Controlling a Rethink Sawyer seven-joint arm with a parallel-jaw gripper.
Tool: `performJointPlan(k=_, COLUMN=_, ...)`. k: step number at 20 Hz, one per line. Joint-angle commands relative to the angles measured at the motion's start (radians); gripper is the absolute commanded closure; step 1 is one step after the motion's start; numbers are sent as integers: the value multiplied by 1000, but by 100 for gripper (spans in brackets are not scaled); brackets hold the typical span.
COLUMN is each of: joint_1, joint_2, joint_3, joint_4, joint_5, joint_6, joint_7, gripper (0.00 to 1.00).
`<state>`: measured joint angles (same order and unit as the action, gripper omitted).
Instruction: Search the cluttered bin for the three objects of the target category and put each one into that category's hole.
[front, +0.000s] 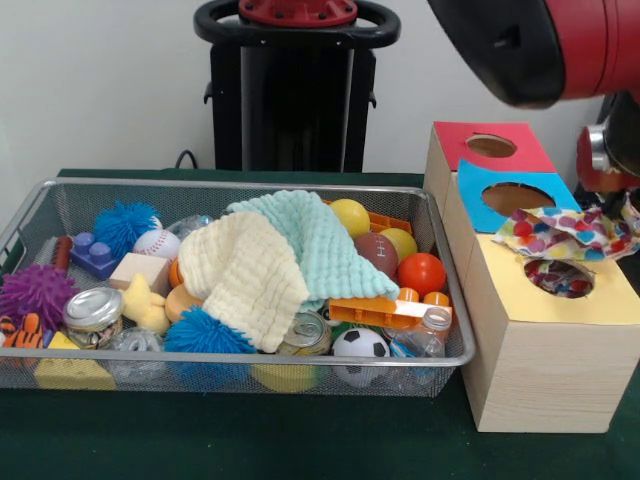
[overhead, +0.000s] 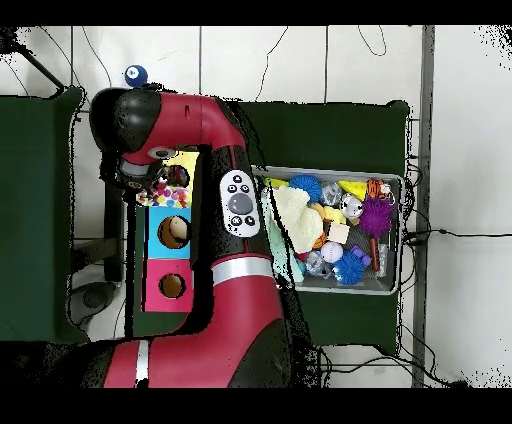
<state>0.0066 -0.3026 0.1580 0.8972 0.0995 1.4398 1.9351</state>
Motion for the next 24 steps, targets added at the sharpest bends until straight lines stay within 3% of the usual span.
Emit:
performJointPlan(k=1, joint_1=-30, joint_2=55, joint_3=143, joint_4=168, joint_5=67, joint_6=-159, joint_7=-33, gripper=100)
performJointPlan(k=12, joint_1=-58, joint_2=-52, joint_3=177, joint_4=261, joint_5=47, joint_6=-345, joint_7=-76, gripper=100)
performJointPlan(k=15, joint_1=-67, joint_2=-74, joint_3=182, joint_4=275, joint_5=47, joint_6=-351, joint_7=-72, gripper=100)
performJointPlan(k=21, joint_1=-80, joint_2=-66, joint_3=199, joint_4=197, joint_5=48, joint_6=-266, joint_7=-59, gripper=100)
performJointPlan(k=24, joint_1=-91, joint_2=-81, joint_3=213, joint_4=201, joint_5=54, joint_6=-243, joint_7=-59, gripper=100)
